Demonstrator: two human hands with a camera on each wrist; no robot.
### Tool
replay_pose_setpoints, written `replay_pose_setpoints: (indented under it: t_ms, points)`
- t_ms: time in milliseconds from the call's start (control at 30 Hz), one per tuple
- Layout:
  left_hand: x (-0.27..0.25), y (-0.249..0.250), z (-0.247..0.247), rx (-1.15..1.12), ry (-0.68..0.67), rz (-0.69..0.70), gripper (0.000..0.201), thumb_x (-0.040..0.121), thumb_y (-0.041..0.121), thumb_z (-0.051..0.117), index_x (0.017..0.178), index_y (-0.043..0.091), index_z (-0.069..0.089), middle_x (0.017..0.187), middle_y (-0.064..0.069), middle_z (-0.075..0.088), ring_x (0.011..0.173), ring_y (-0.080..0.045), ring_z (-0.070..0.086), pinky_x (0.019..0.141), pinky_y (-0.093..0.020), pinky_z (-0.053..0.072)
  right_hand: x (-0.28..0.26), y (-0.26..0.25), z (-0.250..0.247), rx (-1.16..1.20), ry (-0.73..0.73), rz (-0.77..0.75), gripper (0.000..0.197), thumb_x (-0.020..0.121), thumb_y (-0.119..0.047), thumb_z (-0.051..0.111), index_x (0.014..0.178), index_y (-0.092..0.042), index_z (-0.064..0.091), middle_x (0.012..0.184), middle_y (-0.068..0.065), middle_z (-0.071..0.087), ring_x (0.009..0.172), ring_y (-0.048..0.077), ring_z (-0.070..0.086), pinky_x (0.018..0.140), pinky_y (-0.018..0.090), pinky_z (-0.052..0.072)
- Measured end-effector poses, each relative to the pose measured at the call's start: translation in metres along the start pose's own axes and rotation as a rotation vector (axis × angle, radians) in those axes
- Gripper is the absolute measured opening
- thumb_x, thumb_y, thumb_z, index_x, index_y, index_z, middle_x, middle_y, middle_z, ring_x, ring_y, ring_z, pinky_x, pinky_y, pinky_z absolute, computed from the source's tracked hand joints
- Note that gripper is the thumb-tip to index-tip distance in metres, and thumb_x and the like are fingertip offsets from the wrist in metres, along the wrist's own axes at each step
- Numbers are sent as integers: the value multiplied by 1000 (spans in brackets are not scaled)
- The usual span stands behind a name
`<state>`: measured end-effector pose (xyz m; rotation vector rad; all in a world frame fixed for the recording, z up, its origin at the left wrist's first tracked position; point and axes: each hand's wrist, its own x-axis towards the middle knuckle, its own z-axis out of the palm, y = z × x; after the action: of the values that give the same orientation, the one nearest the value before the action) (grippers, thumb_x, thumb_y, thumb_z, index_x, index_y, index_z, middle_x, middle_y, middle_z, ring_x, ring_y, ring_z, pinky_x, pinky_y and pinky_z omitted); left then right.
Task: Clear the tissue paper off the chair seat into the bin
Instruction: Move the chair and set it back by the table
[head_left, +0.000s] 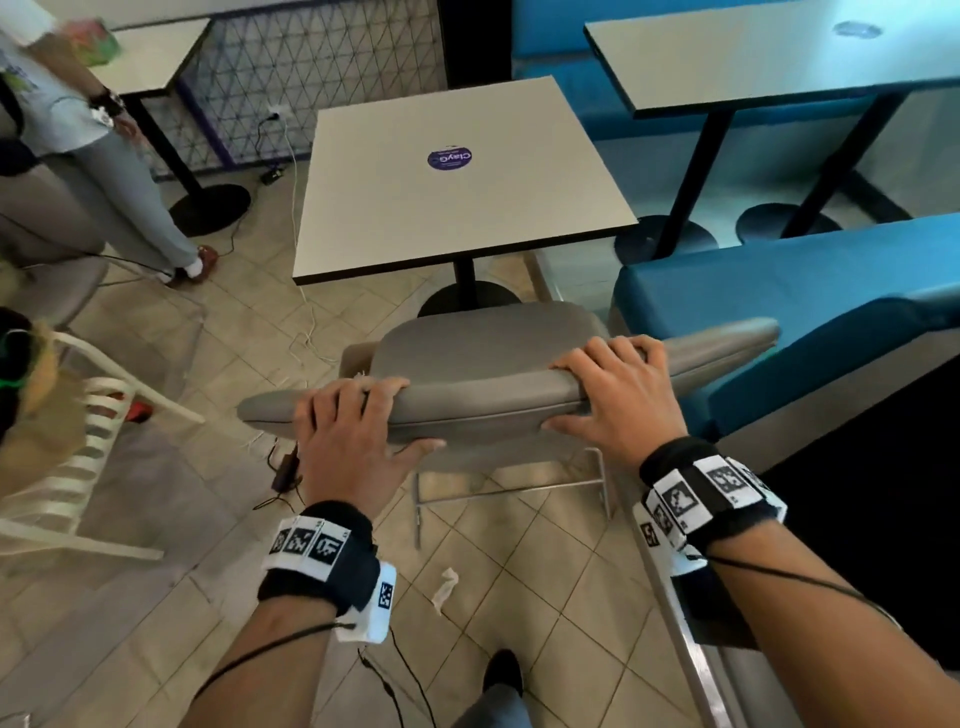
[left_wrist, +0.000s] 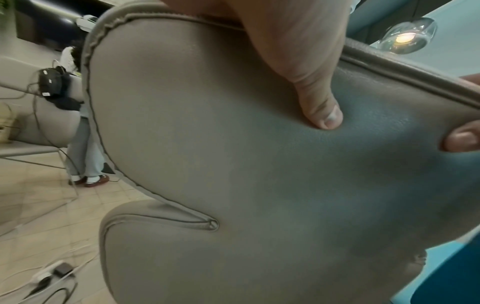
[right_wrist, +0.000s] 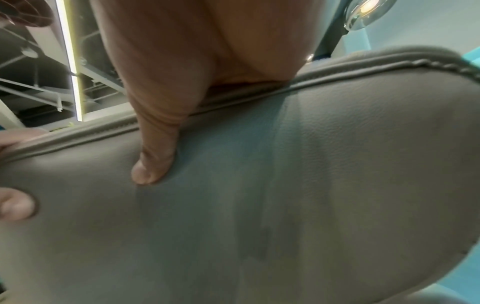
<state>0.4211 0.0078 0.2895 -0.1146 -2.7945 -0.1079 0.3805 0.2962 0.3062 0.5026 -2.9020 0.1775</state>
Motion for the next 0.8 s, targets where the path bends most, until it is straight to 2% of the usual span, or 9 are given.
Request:
replay_pose_setpoints:
  t_ms: [200,533,800]
  points:
    - [57,0,24,-11,96,48,77,68,77,63,121,21,58,109,-8,57,108,-30,43,102,-54,33,57,28,9,27,-7,20,58,70,-67,66,117,-34,56,108,-6,61,104,22,54,101,47,30]
    - [150,-16,56,-32,16,50,79,71,80,56,125,24,51,113,-11,55,110,-35,46,101,-54,32,149,53,22,40,-28,94,60,63,-68,70,113,-35,59,107,-6,62,107,25,54,102,47,26]
    - [206,-22,81,-27,54,49,78,70,79,58,125,24,51,114,-7,54,109,-32,43,101,-54,33,211,77,33,48,-55,98,61,63,-68,69,114,-37,58,110,-7,63,110,24,54,105,49,25]
